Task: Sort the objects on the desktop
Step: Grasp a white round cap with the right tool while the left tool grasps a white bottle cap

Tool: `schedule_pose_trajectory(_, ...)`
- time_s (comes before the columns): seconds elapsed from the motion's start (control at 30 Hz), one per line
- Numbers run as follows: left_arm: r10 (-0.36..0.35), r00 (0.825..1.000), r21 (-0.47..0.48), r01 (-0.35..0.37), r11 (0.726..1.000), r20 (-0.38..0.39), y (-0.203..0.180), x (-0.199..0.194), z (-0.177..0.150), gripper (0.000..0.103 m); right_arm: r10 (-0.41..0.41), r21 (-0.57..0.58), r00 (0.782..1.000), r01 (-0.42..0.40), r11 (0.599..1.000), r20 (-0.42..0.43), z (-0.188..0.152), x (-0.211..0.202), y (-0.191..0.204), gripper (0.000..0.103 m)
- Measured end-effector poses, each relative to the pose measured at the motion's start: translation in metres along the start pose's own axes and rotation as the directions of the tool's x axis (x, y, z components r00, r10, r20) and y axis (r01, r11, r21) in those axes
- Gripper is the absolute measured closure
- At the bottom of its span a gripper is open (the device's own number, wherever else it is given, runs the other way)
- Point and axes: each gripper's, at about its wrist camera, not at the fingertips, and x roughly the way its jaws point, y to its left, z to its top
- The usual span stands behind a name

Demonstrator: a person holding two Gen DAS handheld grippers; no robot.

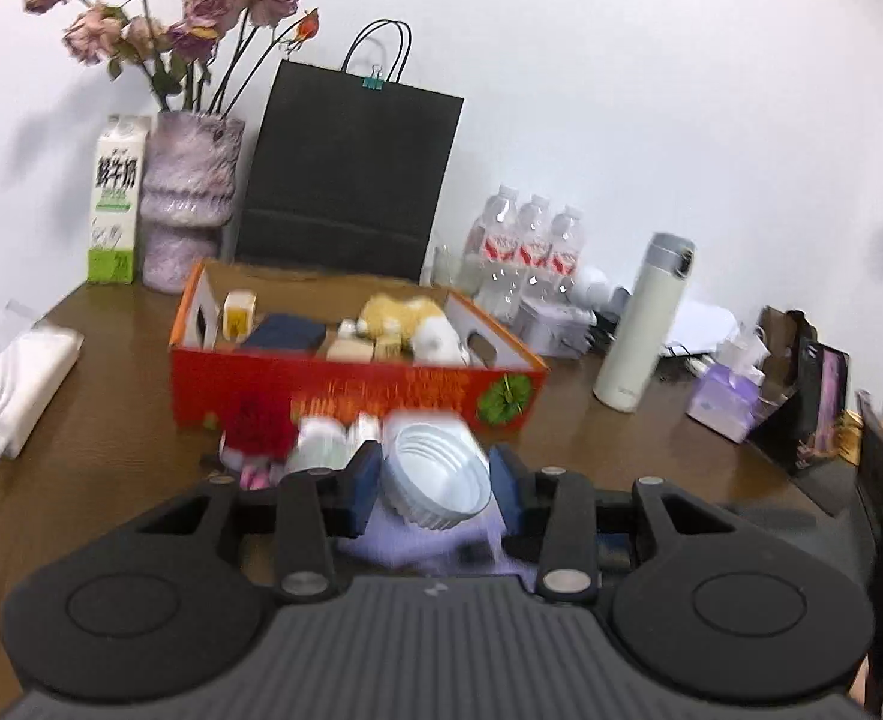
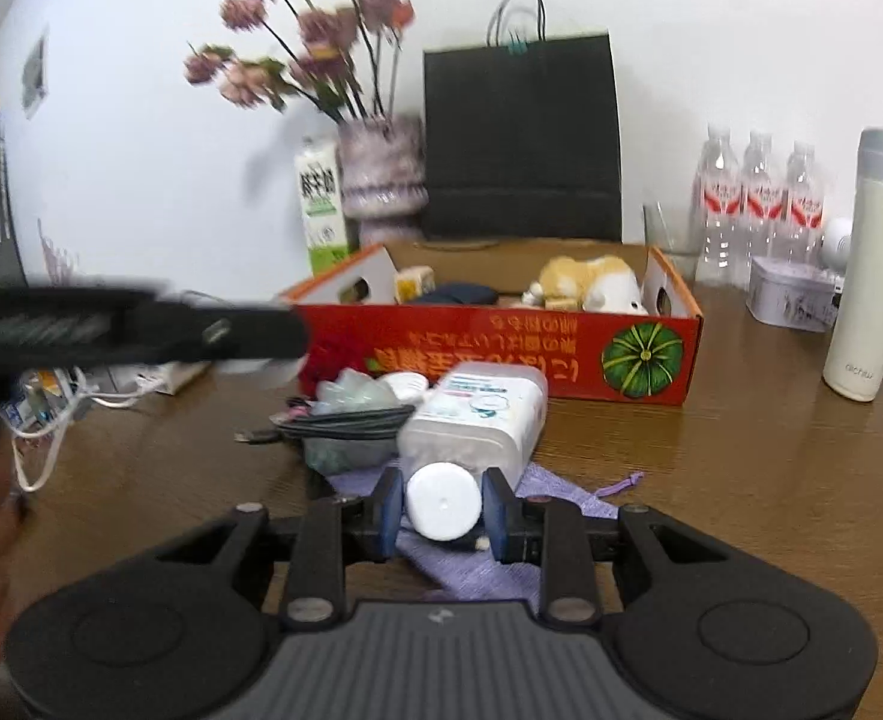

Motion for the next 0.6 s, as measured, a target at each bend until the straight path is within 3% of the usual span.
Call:
schedule_pose_trajectory(0.23,0.061,0.985,-0.076,-0.074,0.994,-0.164,0.023,-0.028,-0.057,0.062,0.051,-0.025,0.995,-0.053,0.998,-0.090,-0.031,-0.019,0.027,0.076)
schedule_pose_trajectory(0.33,0.100,0.979,-0.002,-0.102,0.995,-0.176,0.021,-0.032,-0.072,0.061,0.048,-0.027,0.989,-0.052,0.998,-0.137,-0.047,-0.019,0.036,0.076)
schedule_pose_trajectory(0.4,0.130,0.978,0.068,-0.121,0.990,-0.162,0.014,-0.035,-0.077,0.040,0.020,-0.044,0.990,-0.026,0.999,-0.140,-0.052,-0.020,0.041,0.075)
schedule_pose_trajectory(0.47,0.124,0.983,0.108,-0.110,0.988,-0.135,0.008,-0.040,-0.080,0.026,0.001,-0.074,0.990,-0.011,0.997,-0.143,-0.054,-0.024,0.044,0.073)
schedule_pose_trajectory(0.57,0.111,0.988,0.163,-0.093,0.982,-0.105,0.001,-0.043,-0.086,0.024,-0.005,-0.087,0.991,-0.007,0.996,-0.134,-0.057,-0.030,0.044,0.057)
schedule_pose_trajectory(0.6,0.120,0.988,0.173,-0.101,0.980,-0.101,0.000,-0.042,-0.088,0.024,-0.006,-0.090,0.991,-0.007,0.996,-0.137,-0.058,-0.032,0.045,0.057)
